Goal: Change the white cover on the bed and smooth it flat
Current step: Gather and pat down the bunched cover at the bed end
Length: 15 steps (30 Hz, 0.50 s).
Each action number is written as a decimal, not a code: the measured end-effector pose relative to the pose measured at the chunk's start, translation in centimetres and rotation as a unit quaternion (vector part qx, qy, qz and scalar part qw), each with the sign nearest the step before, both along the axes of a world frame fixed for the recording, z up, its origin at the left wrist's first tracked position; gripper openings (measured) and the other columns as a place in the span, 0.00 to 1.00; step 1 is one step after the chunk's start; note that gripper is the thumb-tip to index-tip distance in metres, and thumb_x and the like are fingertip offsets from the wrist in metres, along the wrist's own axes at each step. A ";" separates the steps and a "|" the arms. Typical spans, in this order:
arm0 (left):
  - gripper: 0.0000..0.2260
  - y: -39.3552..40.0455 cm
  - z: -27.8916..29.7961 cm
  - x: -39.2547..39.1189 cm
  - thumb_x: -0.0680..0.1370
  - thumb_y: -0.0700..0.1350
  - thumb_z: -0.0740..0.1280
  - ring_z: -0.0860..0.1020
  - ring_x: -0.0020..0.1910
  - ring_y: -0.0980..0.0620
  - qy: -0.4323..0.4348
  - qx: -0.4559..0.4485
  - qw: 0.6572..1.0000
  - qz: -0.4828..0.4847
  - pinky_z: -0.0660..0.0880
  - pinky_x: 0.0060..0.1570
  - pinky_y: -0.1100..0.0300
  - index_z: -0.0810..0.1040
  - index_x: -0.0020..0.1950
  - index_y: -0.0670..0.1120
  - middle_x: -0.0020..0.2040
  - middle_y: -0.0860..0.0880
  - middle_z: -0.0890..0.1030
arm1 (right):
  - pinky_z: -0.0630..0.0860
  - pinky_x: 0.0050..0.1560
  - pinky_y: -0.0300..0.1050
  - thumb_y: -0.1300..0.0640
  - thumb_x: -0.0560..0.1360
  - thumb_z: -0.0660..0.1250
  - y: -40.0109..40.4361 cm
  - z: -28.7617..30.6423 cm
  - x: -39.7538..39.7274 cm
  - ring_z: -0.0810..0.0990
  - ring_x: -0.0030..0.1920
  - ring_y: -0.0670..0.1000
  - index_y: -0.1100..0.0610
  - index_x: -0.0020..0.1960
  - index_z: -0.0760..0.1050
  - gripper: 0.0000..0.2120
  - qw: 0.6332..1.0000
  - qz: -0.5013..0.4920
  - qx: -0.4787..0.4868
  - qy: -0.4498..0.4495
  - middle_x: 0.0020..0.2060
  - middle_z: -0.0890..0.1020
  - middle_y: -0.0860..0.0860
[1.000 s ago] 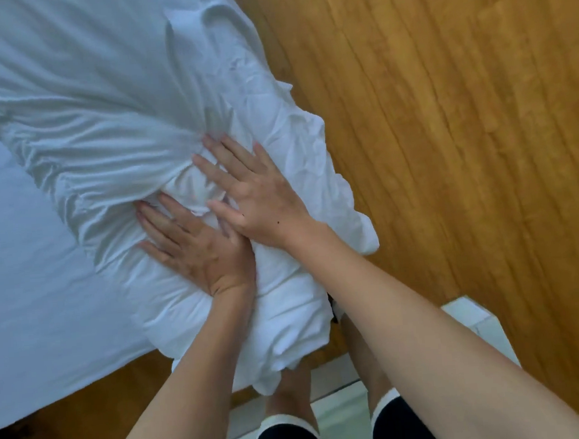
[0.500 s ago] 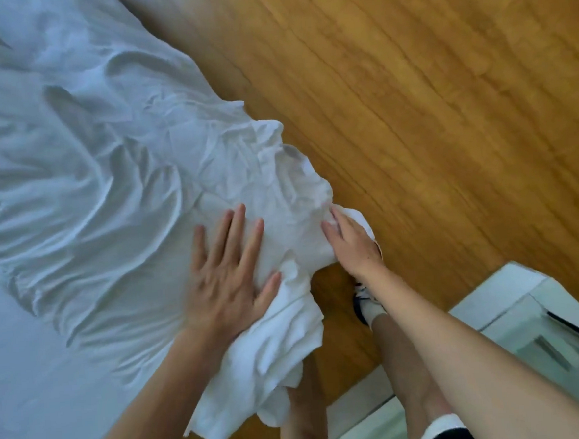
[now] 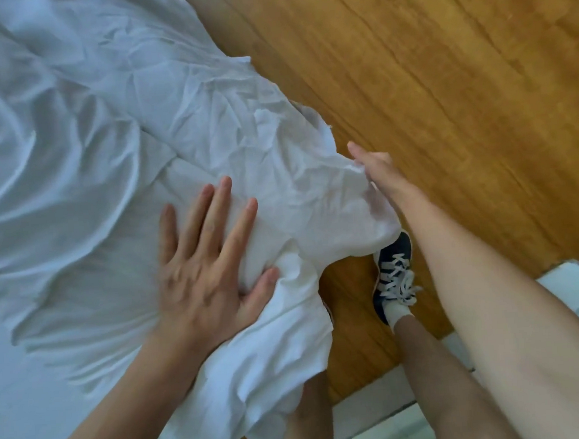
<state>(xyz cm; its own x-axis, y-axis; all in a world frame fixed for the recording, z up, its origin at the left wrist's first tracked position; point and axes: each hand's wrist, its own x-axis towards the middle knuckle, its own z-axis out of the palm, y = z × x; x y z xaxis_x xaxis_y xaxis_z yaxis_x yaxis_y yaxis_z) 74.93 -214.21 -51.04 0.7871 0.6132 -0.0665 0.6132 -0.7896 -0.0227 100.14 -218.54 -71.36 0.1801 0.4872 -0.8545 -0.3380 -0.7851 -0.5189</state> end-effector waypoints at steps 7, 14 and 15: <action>0.29 0.0 0.5 0.2 0.77 0.59 0.60 0.63 0.74 0.41 0.008 -0.009 1.000 0.007 0.52 0.74 0.41 0.69 0.72 0.43 0.74 0.38 0.65 | 0.65 0.29 0.35 0.51 0.71 0.75 -0.9 10.7 1.9 0.71 0.27 0.41 0.59 0.32 0.69 0.19 0.985 0.087 0.114 -0.091 0.24 0.74 0.43; 0.28 0.2 1.3 0.3 0.78 0.59 0.58 0.65 0.73 0.41 -0.036 -0.043 0.998 0.015 0.54 0.73 0.40 0.69 0.71 0.42 0.73 0.38 0.68 | 0.70 0.34 0.49 0.51 0.75 0.68 -4.4 23.4 -4.2 0.74 0.33 0.52 0.55 0.41 0.69 0.11 0.938 0.204 0.197 -0.200 0.31 0.74 0.52; 0.28 0.2 1.4 0.2 0.79 0.59 0.58 0.66 0.72 0.41 -0.062 -0.053 0.996 0.021 0.55 0.73 0.40 0.67 0.71 0.41 0.72 0.38 0.69 | 0.71 0.32 0.46 0.50 0.75 0.67 -4.8 24.7 -5.3 0.73 0.32 0.51 0.50 0.41 0.66 0.11 0.924 0.218 0.222 -0.223 0.29 0.73 0.48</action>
